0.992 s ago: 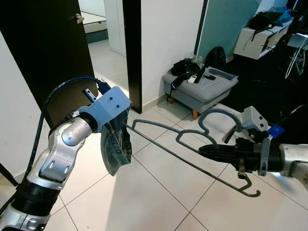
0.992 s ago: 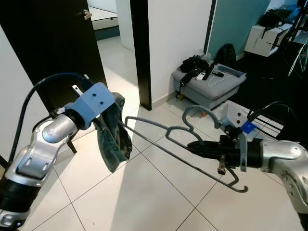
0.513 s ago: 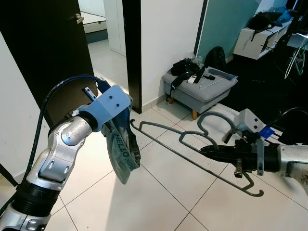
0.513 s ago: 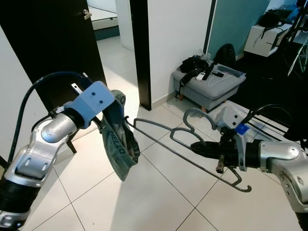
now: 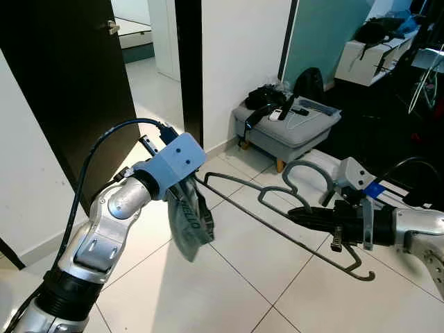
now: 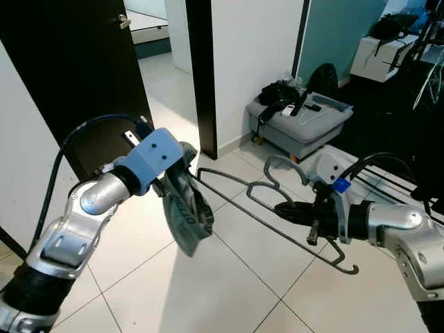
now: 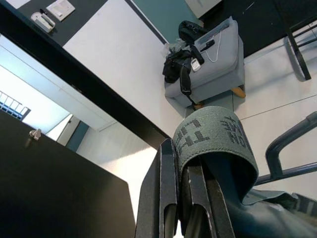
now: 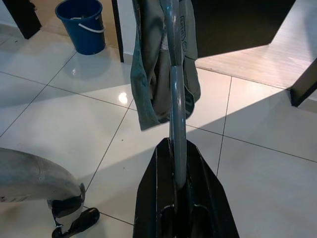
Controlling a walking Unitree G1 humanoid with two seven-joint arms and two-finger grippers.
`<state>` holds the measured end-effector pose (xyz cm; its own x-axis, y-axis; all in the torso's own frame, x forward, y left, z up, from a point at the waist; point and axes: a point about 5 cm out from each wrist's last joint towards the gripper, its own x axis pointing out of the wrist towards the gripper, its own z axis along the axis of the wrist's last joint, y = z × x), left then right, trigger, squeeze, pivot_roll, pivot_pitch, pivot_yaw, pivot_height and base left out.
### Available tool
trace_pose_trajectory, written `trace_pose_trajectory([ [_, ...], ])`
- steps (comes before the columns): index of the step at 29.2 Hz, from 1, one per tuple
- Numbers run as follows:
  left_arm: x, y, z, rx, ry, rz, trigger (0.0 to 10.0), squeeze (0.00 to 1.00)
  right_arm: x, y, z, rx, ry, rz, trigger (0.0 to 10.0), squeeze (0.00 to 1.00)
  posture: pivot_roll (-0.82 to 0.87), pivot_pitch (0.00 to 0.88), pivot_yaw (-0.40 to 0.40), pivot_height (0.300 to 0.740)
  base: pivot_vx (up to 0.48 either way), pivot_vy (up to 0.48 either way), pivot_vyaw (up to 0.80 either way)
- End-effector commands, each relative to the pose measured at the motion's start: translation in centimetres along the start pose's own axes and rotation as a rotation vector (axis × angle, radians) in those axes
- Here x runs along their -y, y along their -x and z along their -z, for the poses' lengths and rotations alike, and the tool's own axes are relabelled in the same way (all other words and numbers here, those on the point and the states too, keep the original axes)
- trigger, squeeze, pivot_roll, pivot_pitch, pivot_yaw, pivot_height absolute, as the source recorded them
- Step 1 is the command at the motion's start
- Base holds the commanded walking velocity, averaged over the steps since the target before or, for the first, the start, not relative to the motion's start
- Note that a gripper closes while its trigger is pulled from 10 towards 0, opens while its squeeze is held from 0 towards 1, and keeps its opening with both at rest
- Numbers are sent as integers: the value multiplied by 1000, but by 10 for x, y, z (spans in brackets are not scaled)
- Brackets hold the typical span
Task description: Hang hanger
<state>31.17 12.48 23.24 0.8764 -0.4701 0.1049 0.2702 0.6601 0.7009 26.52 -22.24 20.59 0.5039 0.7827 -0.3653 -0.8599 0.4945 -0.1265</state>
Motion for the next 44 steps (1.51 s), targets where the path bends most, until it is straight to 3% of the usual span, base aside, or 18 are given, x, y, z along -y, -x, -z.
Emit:
trace_pose_trajectory([
  [1,-3,2,4,-22,-25,-2,10000,0,0,5,1,-23,19,-12,10000,0,-30,0,-4,740,0,0,0],
  [8,-19,8,20,-97,-61,-53,10000,0,-3,20,6,-91,9,-44,10000,0,-38,0,-2,740,0,0,0],
  [15,-16,5,18,-93,-50,-57,10000,0,-8,19,2,-73,13,-79,10000,0,-39,0,-1,740,0,0,0],
  [24,-8,3,11,-71,-20,-46,10000,0,-4,3,-20,70,57,-65,10000,0,-36,0,-2,740,0,0,0],
  [34,-7,1,4,-49,-1,-50,10000,0,3,-4,-22,64,82,-15,10000,0,-26,0,-4,740,0,0,0],
  [43,-4,-3,-17,31,78,-52,10000,0,5,-15,-17,26,78,24,10000,0,-26,0,-6,740,0,0,0],
  [44,-1,-5,-26,71,115,-45,10000,0,5,-19,-16,21,74,35,10000,0,-24,0,-10,740,0,0,0],
])
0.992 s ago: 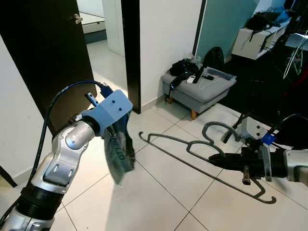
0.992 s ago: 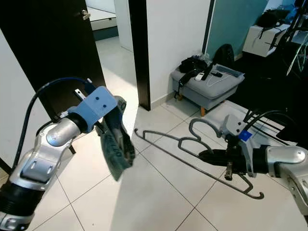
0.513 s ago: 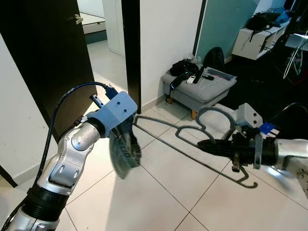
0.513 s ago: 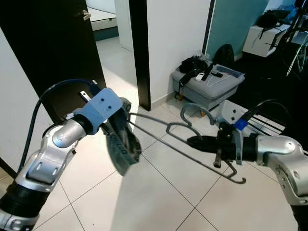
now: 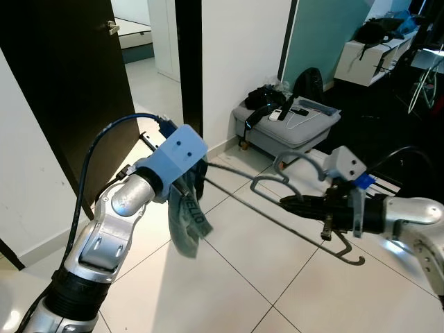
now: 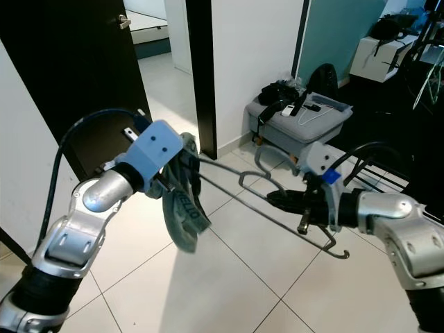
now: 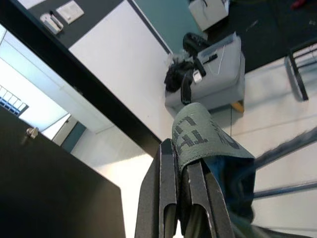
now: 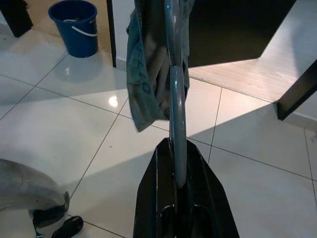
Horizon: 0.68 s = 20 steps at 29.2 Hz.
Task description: Hang hanger
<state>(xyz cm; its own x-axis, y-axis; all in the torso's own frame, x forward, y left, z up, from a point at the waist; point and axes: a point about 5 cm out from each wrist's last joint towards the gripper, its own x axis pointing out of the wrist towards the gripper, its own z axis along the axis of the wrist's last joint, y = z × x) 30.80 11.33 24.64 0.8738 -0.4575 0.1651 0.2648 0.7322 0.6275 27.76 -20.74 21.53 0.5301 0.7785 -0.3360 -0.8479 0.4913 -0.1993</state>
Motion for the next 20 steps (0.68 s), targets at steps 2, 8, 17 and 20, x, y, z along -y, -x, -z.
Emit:
trace_pose_trajectory([
  [2,6,-3,-20,82,68,23,10000,0,1,-9,1,-2,-1,17,10000,0,-24,0,-10,740,0,0,0],
  [8,26,-5,-42,171,116,124,10000,0,2,-29,2,35,-21,57,10000,0,-16,0,-15,740,0,0,0],
  [17,35,3,-38,156,125,211,10000,0,20,-45,1,92,-75,209,10000,0,-2,0,-20,740,0,0,0],
  [20,38,10,-32,129,119,246,10000,0,29,-47,0,113,-96,286,10000,0,1,0,-22,740,0,0,0],
])
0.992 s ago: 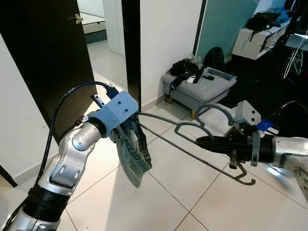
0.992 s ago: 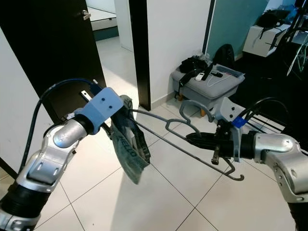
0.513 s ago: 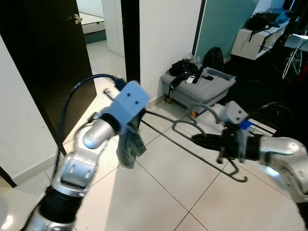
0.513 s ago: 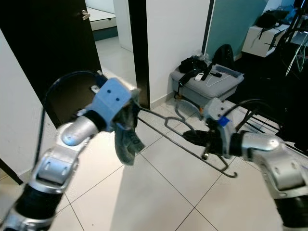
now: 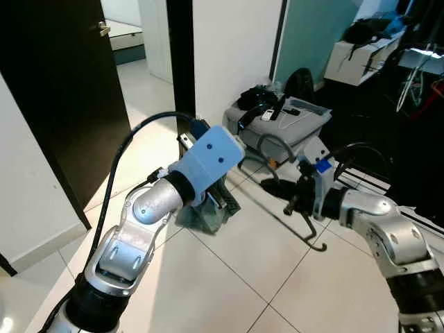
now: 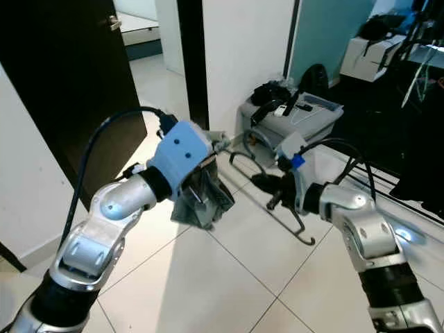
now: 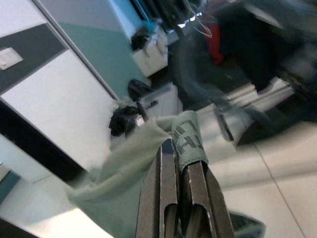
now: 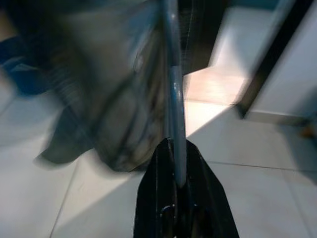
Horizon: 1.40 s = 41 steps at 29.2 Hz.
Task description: Hang hanger
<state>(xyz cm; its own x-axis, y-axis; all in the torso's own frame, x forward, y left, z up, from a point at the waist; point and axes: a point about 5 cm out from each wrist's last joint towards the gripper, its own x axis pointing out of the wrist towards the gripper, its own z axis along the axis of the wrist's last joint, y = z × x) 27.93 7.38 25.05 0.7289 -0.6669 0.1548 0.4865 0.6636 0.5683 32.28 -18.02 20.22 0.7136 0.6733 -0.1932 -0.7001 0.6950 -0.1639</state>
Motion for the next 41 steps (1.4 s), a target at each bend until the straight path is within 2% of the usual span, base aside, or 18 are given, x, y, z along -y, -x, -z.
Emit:
trace_pose_trajectory([
  [1,9,11,10,-58,14,60,10000,0,17,0,-7,52,-25,131,10000,0,1,0,-23,740,0,0,0],
  [2,9,11,10,-58,14,60,10000,0,17,0,-7,52,-25,131,10000,0,1,0,-23,740,0,0,0],
  [4,14,24,22,-127,31,81,10000,0,29,0,-16,137,-104,222,10000,0,3,0,-25,740,0,0,0],
  [5,14,24,22,-127,31,81,10000,0,29,0,-16,137,-104,222,10000,0,3,0,-25,740,0,0,0],
  [6,16,30,30,-169,27,90,10000,0,34,2,-22,199,-152,245,10000,0,4,0,-26,740,0,0,0],
  [7,16,30,30,-169,27,90,10000,0,34,2,-22,199,-152,245,10000,0,4,0,-26,740,0,0,0],
  [10,25,50,58,-325,-19,125,10000,0,38,10,-47,439,-311,213,10000,0,4,0,-27,740,0,0,0],
  [11,25,50,58,-325,-19,125,10000,0,38,10,-47,439,-311,213,10000,0,4,0,-27,740,0,0,0],
  [13,31,57,72,-385,-19,129,10000,0,38,12,-55,507,-356,183,10000,0,3,0,-24,740,0,0,0],
  [15,32,58,74,-396,-15,127,10000,0,38,11,-56,514,-359,180,10000,0,3,0,-24,740,0,0,0],
  [18,34,56,80,-413,-9,95,10000,0,31,5,-49,469,-332,166,10000,0,12,0,-20,740,0,0,0],
  [25,37,52,82,-406,15,70,10000,0,20,-1,-44,455,-337,125,10000,0,7,0,-13,740,0,0,0],
  [41,41,51,85,-409,-2,76,10000,0,14,0,-50,486,-338,73,10000,0,5,0,-15,740,0,0,0],
])
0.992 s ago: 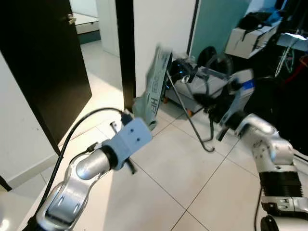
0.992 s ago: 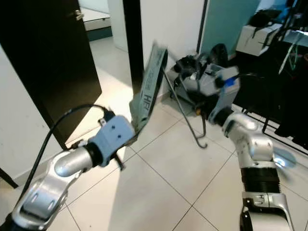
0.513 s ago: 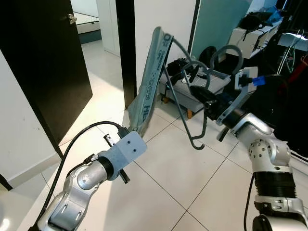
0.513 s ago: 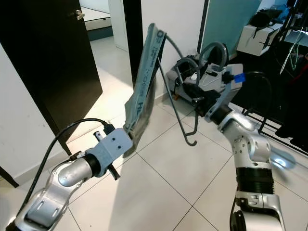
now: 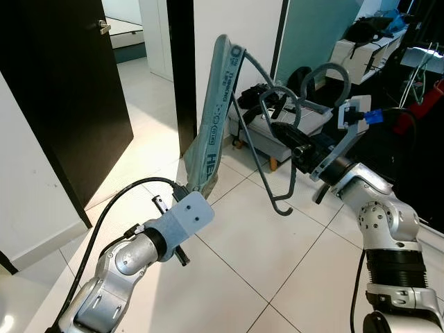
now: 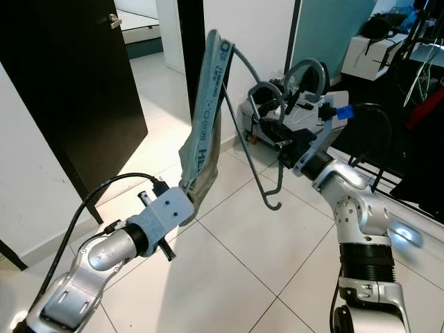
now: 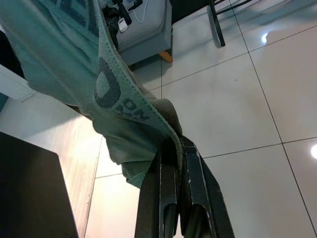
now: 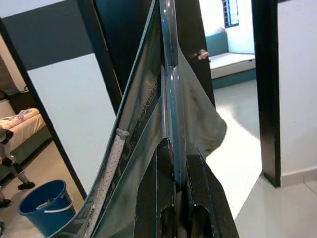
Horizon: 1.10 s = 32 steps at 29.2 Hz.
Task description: Hang hanger
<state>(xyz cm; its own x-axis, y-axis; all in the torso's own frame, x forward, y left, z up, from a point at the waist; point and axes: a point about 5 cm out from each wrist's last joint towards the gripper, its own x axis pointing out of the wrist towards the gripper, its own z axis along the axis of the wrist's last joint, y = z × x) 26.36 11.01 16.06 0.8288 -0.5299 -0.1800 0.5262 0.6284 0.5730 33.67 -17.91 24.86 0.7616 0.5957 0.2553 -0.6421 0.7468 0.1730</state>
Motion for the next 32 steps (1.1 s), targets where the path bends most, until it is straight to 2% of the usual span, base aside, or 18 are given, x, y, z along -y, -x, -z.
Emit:
trace_pose_trajectory([
  [1,6,-2,8,-36,1,24,10000,0,-4,-1,-4,27,-5,-23,10000,0,4,0,-15,740,0,0,0],
  [32,6,-6,5,-21,-12,25,10000,0,-6,-1,-3,26,8,-27,10000,0,1,0,-12,740,0,0,0],
])
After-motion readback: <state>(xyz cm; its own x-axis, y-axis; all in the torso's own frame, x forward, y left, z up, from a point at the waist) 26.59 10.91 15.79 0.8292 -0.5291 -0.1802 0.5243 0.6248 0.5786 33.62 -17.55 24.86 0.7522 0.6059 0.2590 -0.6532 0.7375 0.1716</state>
